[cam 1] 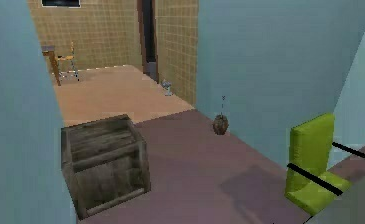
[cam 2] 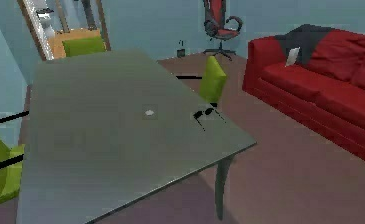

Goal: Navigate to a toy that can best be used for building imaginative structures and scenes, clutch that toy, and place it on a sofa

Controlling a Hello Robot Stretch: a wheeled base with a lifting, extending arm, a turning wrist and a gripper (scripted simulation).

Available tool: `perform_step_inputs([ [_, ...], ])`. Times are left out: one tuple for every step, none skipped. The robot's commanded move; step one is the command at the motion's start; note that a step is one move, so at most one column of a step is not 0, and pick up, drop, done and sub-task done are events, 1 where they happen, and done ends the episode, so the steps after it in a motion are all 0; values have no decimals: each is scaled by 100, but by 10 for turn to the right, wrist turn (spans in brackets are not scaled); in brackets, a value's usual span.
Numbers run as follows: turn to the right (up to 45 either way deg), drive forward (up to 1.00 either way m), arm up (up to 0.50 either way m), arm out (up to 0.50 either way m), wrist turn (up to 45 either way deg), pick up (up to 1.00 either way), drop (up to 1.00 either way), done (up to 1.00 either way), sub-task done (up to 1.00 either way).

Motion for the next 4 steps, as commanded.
perform_step_inputs([
  [0,35,0,0,0,0,0,0,0],
  [120,0,0,0,0,0,0,0,0],
  [0,100,0,0,0,0,0,0,0],
  [180,0,0,0,0,0,0,0,0],
])
